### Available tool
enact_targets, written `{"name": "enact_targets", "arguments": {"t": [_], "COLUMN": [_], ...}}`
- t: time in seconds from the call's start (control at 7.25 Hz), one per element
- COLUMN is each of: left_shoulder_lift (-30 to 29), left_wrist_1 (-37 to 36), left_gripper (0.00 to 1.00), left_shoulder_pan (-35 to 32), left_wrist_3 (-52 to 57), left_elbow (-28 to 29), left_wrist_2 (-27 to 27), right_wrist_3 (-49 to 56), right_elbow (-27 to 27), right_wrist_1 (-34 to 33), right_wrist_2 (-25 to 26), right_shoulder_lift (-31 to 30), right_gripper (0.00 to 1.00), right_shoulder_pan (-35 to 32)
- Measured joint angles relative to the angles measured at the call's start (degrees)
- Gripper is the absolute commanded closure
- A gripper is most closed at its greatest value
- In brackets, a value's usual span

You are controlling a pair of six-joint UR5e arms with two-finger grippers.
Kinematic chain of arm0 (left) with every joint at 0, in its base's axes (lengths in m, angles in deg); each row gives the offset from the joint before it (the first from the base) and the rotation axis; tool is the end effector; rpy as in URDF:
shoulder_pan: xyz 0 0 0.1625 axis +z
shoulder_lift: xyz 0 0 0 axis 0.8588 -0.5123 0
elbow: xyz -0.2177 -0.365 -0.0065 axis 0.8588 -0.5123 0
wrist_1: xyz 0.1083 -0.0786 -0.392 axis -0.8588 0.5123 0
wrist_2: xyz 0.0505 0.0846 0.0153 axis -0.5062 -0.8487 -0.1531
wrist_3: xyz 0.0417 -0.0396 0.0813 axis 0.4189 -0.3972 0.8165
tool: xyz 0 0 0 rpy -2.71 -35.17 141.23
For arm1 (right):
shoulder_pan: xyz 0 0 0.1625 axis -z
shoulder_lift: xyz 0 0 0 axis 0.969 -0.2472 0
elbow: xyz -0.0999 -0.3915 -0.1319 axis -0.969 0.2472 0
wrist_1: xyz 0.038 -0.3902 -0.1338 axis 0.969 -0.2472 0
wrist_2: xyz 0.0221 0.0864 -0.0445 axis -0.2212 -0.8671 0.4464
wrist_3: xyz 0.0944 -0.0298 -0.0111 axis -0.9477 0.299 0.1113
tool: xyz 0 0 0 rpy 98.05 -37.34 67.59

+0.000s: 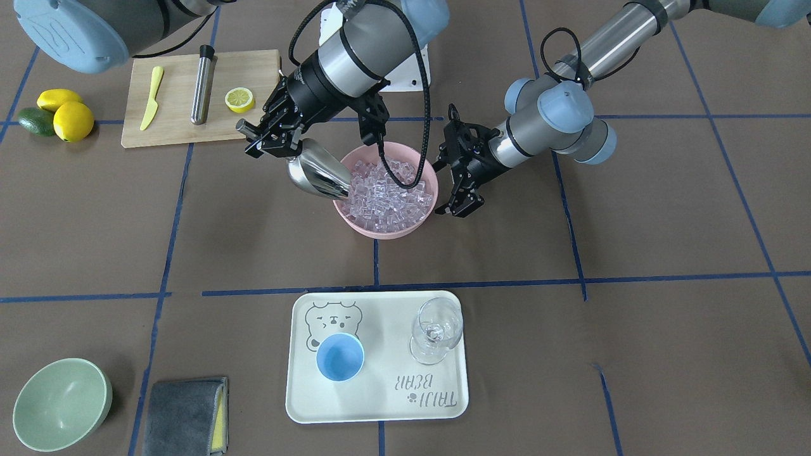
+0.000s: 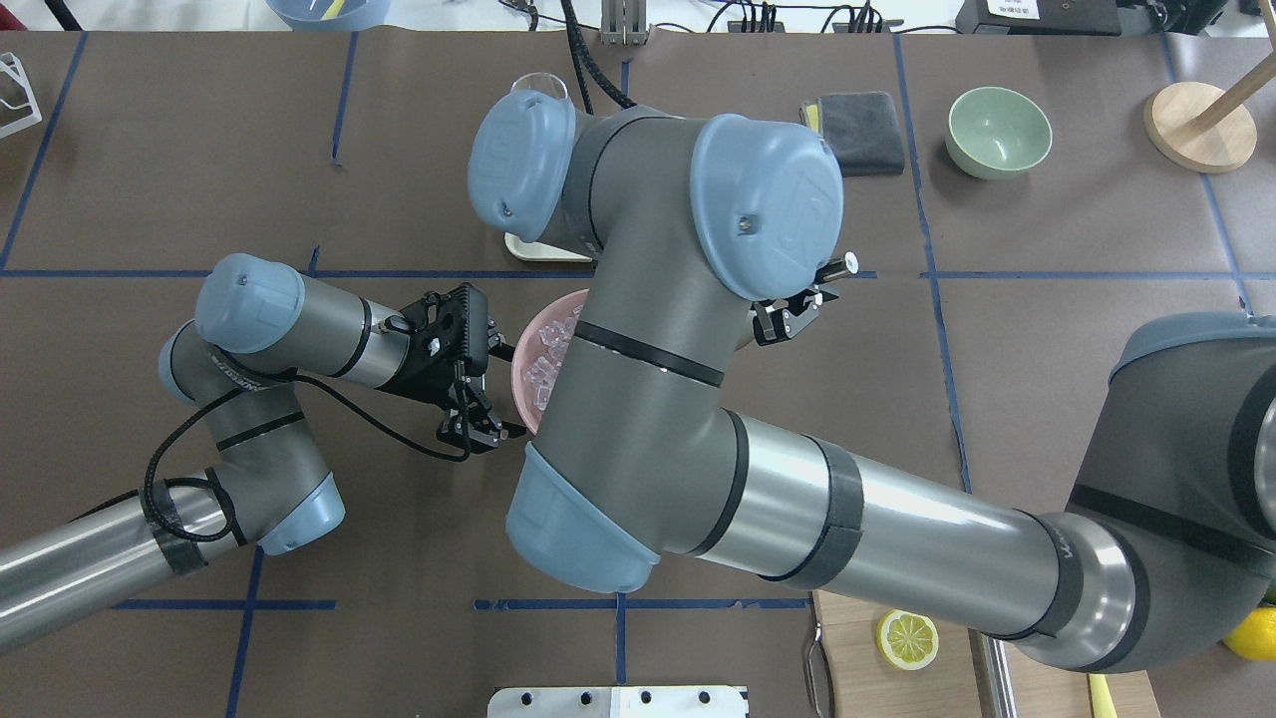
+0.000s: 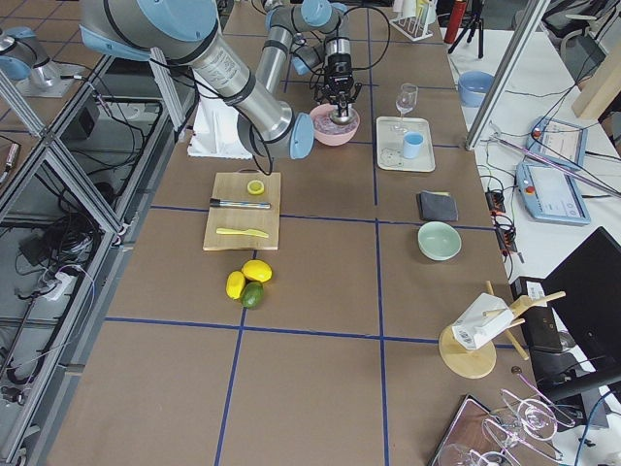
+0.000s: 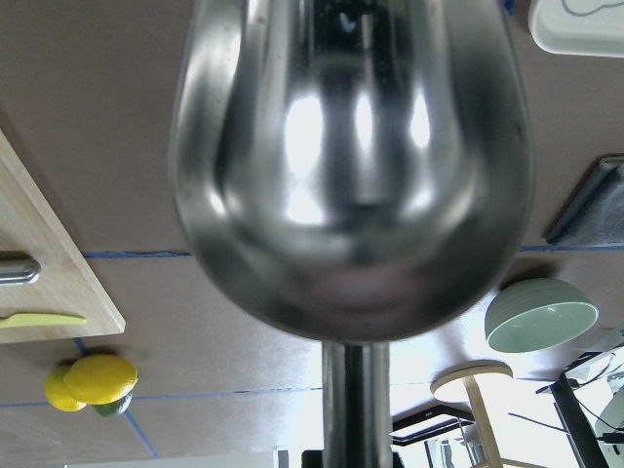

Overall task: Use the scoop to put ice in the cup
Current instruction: 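Swing the right arm over and dip the scoop into the ice cubes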

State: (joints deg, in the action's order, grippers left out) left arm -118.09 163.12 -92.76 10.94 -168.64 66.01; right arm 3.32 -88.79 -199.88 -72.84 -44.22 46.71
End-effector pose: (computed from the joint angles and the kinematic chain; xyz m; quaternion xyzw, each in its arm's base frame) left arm 0.5097 -0.4355 0.3309 0.4500 0.4809 0.4993 0.5630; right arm -0.4929 -0.4451 0.0969 0.0089 0.0883 -0.7055 0.7031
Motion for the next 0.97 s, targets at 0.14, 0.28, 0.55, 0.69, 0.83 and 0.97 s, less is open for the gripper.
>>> {"name": "enact_targets", "arguments": {"t": [0.14, 0.28, 0.55, 0.69, 0.83, 0.97], "left_shoulder_lift": [0.0, 0.0, 0.0, 0.0, 0.0, 0.0], "left_wrist_1": [0.0, 0.0, 0.0, 0.1, 0.1, 0.1], "left_gripper": [0.00, 0.00, 0.00, 0.00, 0.00, 0.00], "left_shoulder_pan": [0.0, -0.1, -0.1, -0.1, 0.0, 0.0], "left_wrist_3": [0.0, 0.0, 0.0, 0.0, 0.0, 0.0], "left_elbow": [0.0, 0.0, 0.0, 0.0, 0.0, 0.0], "left_wrist_2": [0.0, 0.0, 0.0, 0.0, 0.0, 0.0], "right_wrist_3": [0.8, 1.0, 0.6, 0.3, 0.2, 0.1], "right_elbow": [1.1, 1.6, 2.2, 2.9, 3.7, 4.2], "right_wrist_1": [-0.1, -0.1, 0.1, 0.3, 0.3, 0.6], "right_wrist_2": [0.8, 1.2, 1.4, 1.4, 1.5, 1.6], "right_shoulder_lift": [0.4, 0.5, 0.5, 0.4, 0.4, 0.5], "right_gripper": [1.00, 1.00, 1.00, 1.00, 1.00, 1.00], "right_shoulder_pan": [0.5, 1.1, 2.3, 2.6, 2.7, 2.7]}}
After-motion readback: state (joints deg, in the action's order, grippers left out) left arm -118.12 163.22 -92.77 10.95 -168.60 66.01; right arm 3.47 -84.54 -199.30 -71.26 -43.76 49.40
